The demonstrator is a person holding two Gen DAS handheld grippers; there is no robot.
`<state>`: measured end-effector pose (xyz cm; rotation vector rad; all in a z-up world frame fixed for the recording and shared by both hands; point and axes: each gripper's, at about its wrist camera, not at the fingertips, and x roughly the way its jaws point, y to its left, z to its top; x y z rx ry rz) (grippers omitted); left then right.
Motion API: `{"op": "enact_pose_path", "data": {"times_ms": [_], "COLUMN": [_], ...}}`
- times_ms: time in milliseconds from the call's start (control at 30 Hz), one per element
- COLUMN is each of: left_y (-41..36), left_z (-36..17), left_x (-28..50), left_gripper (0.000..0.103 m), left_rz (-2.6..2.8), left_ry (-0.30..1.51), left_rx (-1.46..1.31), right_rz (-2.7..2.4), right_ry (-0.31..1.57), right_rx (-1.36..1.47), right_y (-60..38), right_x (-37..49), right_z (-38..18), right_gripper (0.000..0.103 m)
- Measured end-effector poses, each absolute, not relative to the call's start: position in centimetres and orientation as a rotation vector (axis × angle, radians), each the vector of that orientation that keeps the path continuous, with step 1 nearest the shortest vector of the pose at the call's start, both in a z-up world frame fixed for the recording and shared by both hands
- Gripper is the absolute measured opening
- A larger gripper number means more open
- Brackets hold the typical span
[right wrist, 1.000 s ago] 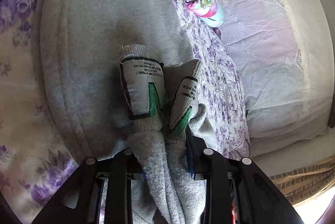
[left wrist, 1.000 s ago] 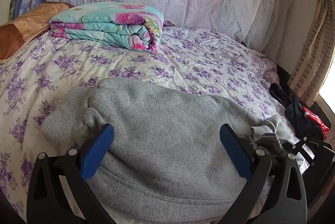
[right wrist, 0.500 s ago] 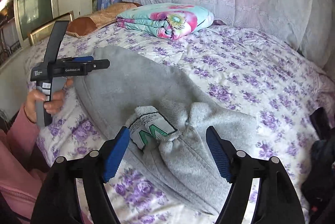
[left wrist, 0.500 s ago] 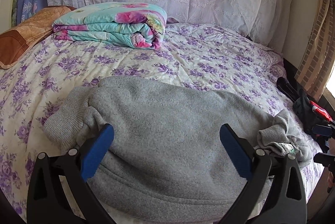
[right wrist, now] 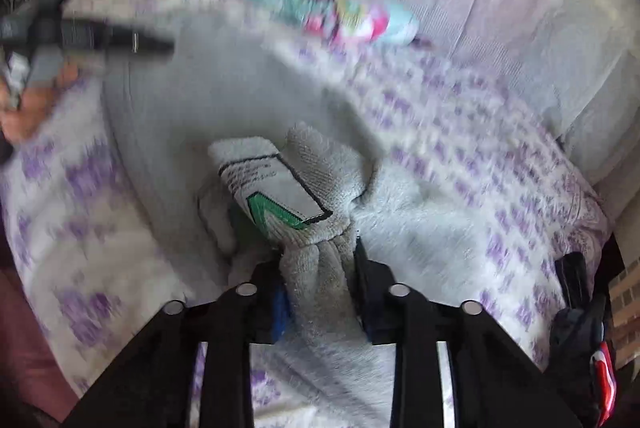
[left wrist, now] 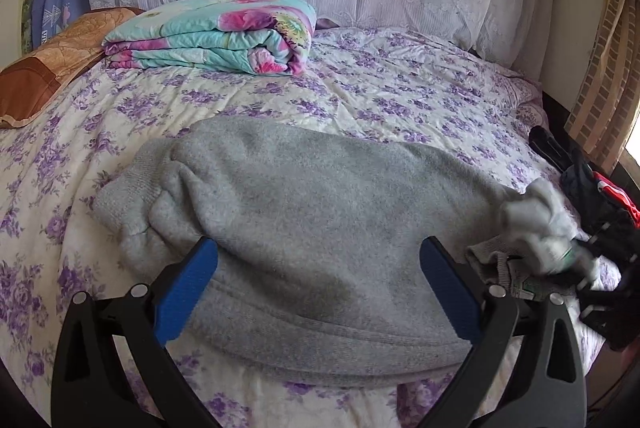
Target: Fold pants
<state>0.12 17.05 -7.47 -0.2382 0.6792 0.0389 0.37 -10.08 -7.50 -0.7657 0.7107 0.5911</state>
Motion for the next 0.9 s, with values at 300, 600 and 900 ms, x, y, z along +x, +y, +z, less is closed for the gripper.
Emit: {"op": "enact_pose_path", "data": {"times_ms": [300, 600, 900], "left_y": [11.0, -0.2, -3.3], "left_z": [-4.5, -3.6, -9.7], "left_x": [0.8, 2.8, 6.2], "left_gripper": [0.099, 0.064, 0.058], "left_rz": [-0.179, -0.603, -0.523], "left_ry": [0.627, 0.622, 0.840], "left_rx": [-0.160, -0.061, 0.050], "right_rz": [0.727, 0.542, 0.516], "right_ry": [0.684, 0.918, 0.887], "right_rx": [-0.314, 0.127, 0.188], "right_y": [-16.2, -20.3, -23.4], "right_x": [1.4, 13.2, 10.5], "right_z": [-2.1, -6.1, -6.4], "right_gripper": [0.071, 0.031, 0.038]}}
